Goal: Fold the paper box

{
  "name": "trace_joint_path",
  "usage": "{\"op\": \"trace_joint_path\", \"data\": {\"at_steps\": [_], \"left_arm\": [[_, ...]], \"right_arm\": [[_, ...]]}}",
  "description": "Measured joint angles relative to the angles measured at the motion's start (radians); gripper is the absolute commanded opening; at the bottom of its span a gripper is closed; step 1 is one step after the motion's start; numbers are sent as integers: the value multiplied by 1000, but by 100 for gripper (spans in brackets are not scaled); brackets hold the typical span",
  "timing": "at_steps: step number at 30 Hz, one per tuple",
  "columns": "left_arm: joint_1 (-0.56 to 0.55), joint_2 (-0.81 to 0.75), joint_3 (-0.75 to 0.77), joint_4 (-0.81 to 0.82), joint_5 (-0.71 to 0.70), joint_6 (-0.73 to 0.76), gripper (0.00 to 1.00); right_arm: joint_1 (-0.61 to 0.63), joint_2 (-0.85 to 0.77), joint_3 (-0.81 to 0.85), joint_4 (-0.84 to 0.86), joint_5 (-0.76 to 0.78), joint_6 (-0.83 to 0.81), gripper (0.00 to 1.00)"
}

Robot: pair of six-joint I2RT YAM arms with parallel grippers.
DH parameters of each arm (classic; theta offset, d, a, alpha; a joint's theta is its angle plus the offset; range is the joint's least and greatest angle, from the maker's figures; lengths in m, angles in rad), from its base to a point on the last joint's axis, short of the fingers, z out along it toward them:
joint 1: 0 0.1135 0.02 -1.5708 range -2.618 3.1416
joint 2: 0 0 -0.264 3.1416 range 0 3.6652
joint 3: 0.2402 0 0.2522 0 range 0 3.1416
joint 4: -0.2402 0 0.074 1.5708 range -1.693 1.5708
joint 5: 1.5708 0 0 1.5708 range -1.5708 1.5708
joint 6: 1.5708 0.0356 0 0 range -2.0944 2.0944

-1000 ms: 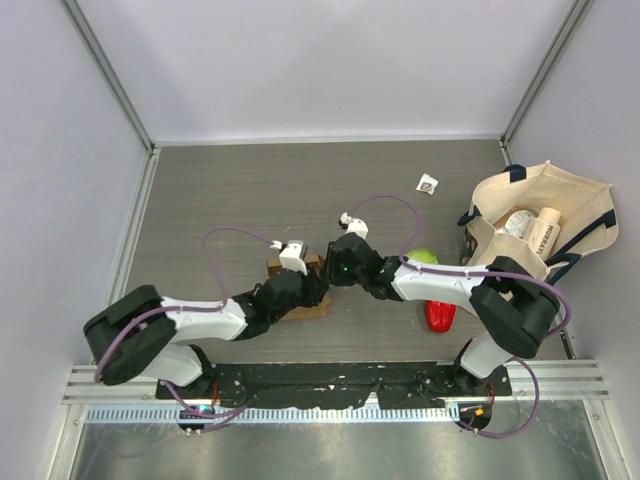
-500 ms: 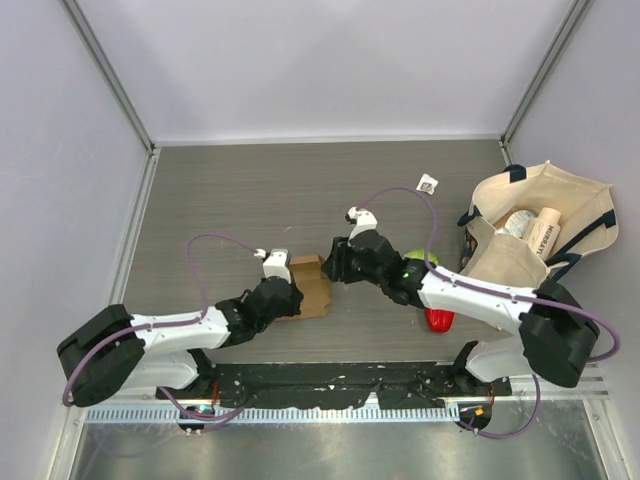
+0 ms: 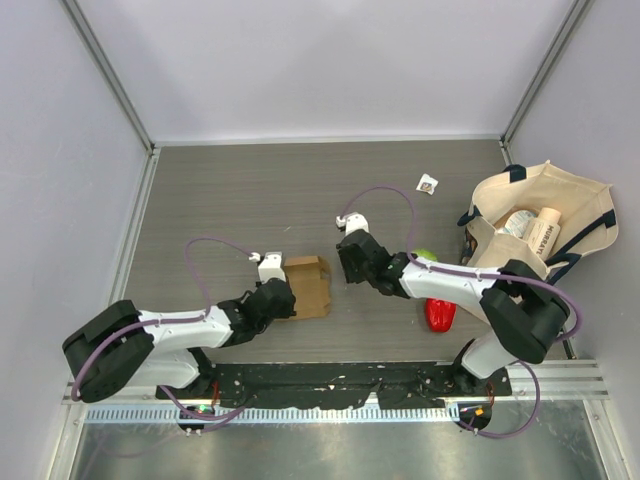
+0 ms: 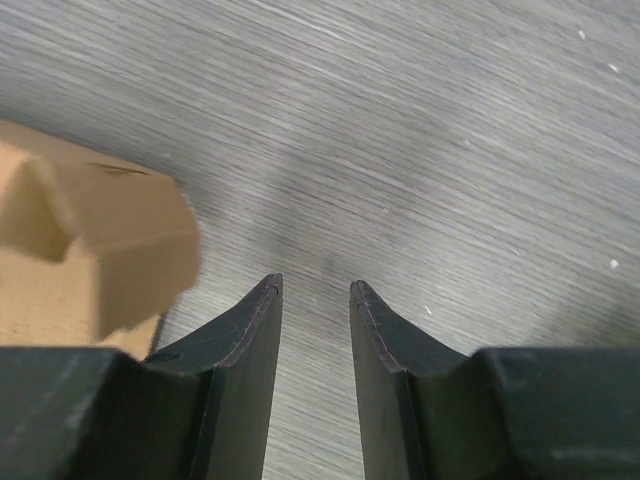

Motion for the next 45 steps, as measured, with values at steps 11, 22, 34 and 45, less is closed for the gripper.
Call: {"op": "trace_joint_path", "data": {"at_steps": [11,22,34,45], "left_arm": [[0,2,0,-1,-11,0,0],[0,21,19,-9,-11,15,0],[0,-51,59,-114,21,71,28],[0,-465,127,-463,-100,30,49]], "right_arm": [[65,29,0,156,-144,-82,41],[77,39,19,160,-145,-60,45],[61,-82,33,35,-87,-80,47],[42,-141,6,38,-125,-90,48]]}}
